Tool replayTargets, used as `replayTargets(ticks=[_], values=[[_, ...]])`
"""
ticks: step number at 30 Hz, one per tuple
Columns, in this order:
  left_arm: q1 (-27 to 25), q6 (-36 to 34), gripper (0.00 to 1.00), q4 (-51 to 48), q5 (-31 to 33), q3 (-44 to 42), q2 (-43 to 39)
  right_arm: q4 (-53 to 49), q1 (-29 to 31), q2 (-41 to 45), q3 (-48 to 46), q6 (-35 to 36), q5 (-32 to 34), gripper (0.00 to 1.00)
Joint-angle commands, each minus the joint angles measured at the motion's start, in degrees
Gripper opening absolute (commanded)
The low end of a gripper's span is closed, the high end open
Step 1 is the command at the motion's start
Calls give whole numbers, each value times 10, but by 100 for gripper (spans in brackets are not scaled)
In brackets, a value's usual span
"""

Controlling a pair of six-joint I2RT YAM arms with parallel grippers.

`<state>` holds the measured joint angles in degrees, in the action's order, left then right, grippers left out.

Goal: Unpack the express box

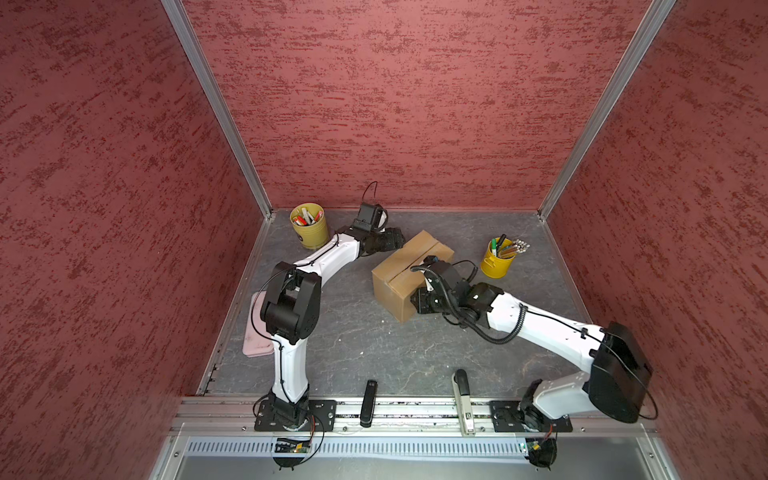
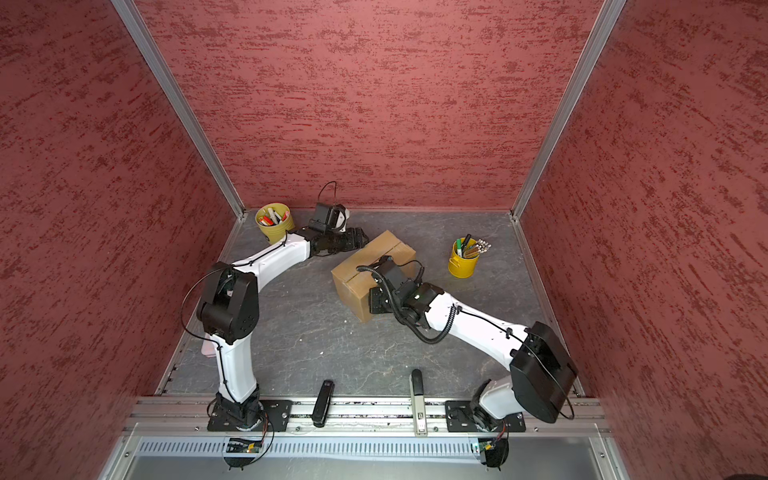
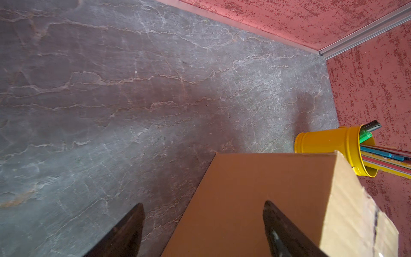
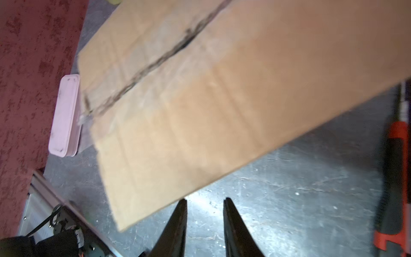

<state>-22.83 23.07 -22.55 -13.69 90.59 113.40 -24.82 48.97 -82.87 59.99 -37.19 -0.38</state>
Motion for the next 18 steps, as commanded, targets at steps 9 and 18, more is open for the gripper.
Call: replayTargets(ticks=[9, 18], values=[[41, -28, 84, -55, -8, 83, -28, -174, -4, 90, 60, 3, 80, 32], [20, -15, 84, -67, 14, 5, -161, -184, -143, 84, 138, 107, 75, 33]])
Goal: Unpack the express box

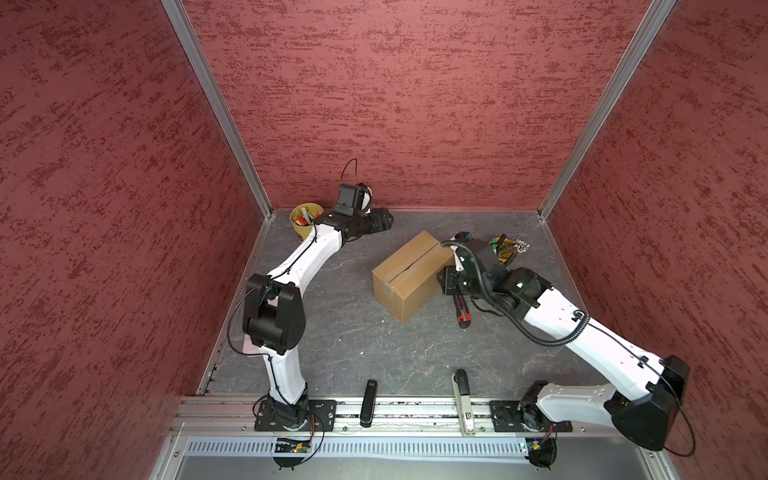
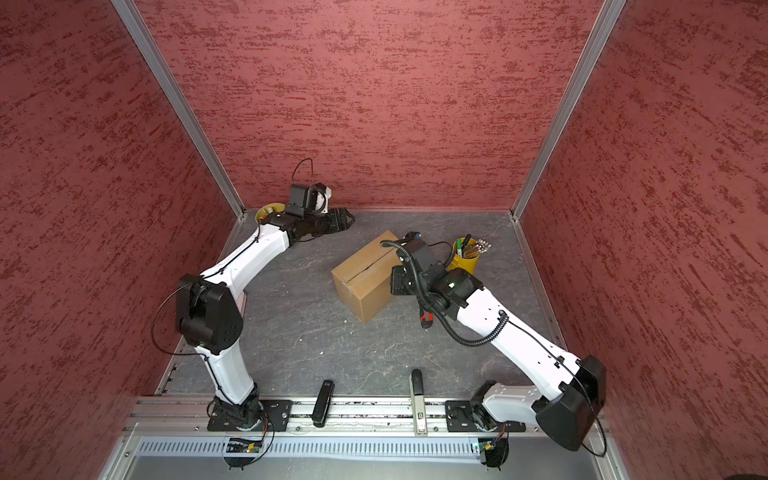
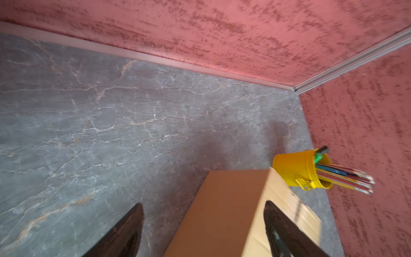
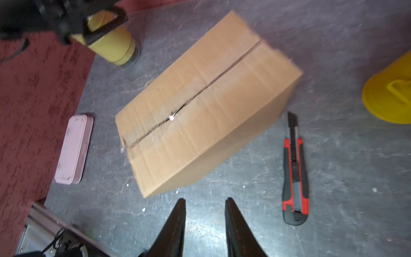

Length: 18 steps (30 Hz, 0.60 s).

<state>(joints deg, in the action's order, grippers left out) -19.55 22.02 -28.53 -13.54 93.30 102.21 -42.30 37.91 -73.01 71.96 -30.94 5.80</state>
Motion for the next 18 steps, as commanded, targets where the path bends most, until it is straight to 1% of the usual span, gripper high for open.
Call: replayTargets(ticks=[1, 4, 8, 12, 18], values=[[-19, -1, 84, -10, 21, -37, -70, 1, -50, -25, 27, 56, 10, 33], [-40, 4, 84, -19, 49, -89, -129, 29, -91, -69, 64, 86, -3, 33], [-76, 16, 84, -43, 93, -155, -200, 49, -127, -141, 120, 119, -8, 33], [-117, 32, 84, -85, 160, -213, -263, 78, -157, -197, 147, 133, -37, 33], [-133, 84, 84, -134, 221, -289, -355, 103, -178, -263, 168, 150, -65, 33]])
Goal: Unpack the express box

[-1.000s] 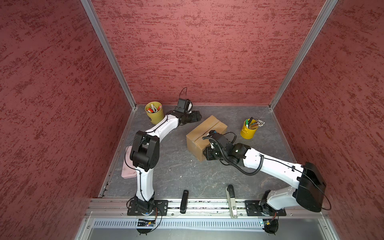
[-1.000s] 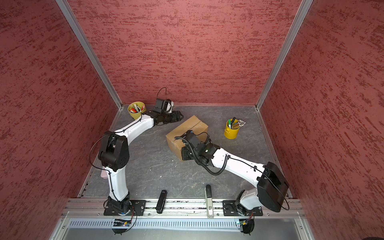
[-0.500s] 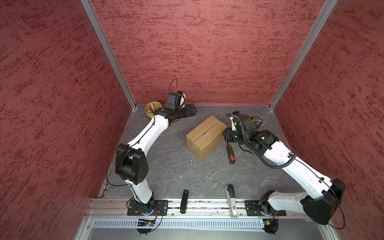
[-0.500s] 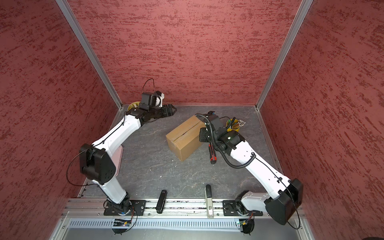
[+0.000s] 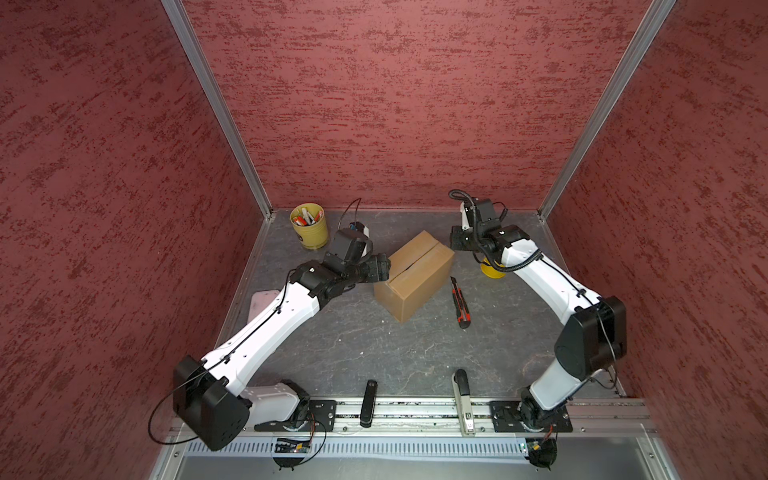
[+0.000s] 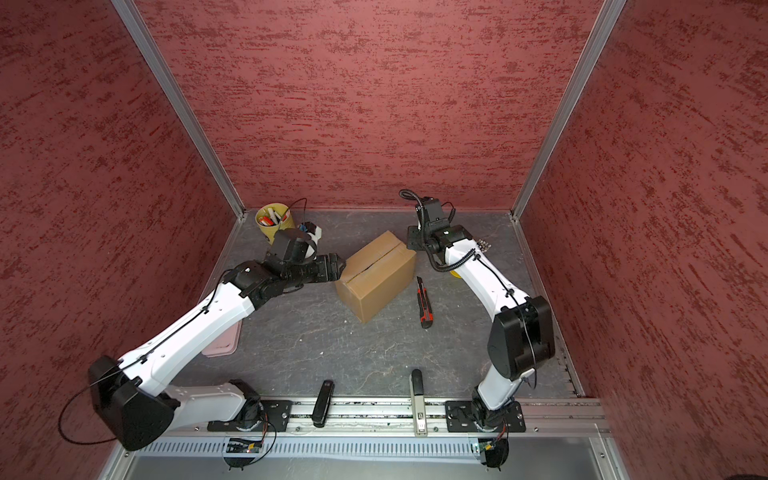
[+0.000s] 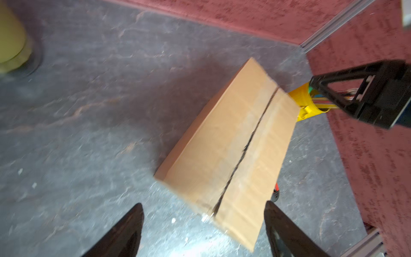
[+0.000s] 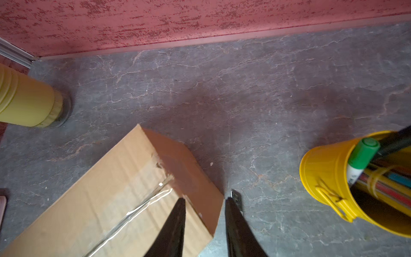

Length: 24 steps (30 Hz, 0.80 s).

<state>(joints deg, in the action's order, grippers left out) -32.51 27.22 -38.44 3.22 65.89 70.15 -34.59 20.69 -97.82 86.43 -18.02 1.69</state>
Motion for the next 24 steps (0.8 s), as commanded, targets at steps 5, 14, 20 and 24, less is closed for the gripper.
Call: replayTargets(ticks=[5, 14, 20, 24], values=[[-7, 72, 84, -60, 74, -59, -83, 36, -12, -44, 36, 28, -33, 33], [-6, 129, 83, 9, 57, -163, -103, 25, -14, -86, 60, 29, -48, 32], [-3, 134, 81, 70, 46, -192, -74, 24, -14, -88, 55, 26, -85, 31], [6, 137, 81, 121, 26, -206, -50, 25, -11, -72, 36, 25, -100, 30]])
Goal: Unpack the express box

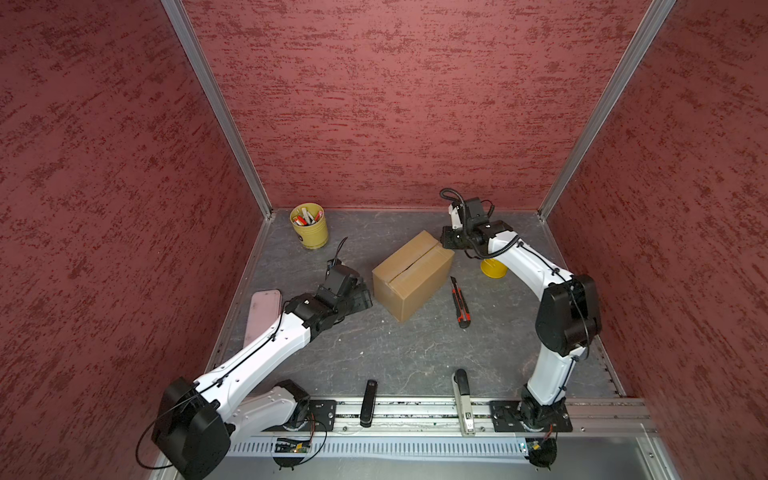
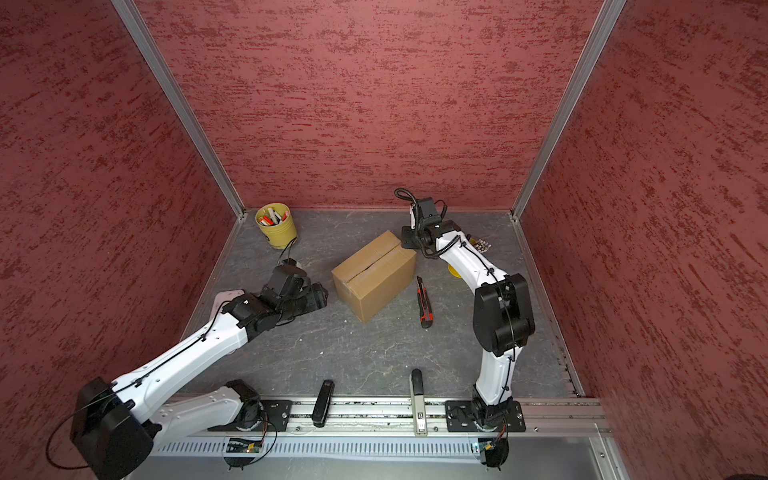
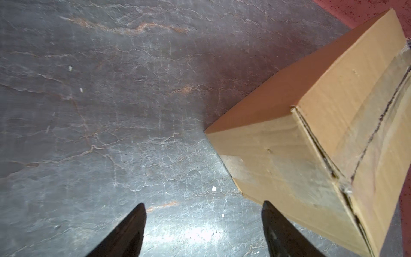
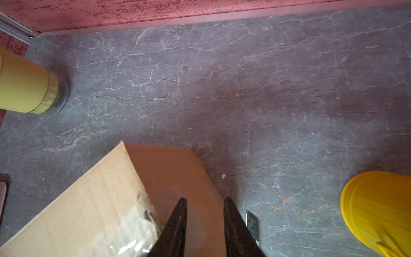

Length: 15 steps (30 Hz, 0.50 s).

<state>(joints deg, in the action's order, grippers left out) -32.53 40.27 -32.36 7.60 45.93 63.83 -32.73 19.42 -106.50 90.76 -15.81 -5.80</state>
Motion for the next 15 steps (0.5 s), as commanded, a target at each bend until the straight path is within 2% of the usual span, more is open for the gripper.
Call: replayTargets(ticks=[1, 10, 15], values=[[9, 5, 81, 68, -21, -8, 20, 6, 3, 20, -13, 2, -25, 30], [37, -13, 81, 126, -40, -3, 63, -3, 23, 74, -70, -12, -27, 30], [70, -28, 81, 148, -49, 0, 81, -3, 44, 118, -118, -35, -20, 30]])
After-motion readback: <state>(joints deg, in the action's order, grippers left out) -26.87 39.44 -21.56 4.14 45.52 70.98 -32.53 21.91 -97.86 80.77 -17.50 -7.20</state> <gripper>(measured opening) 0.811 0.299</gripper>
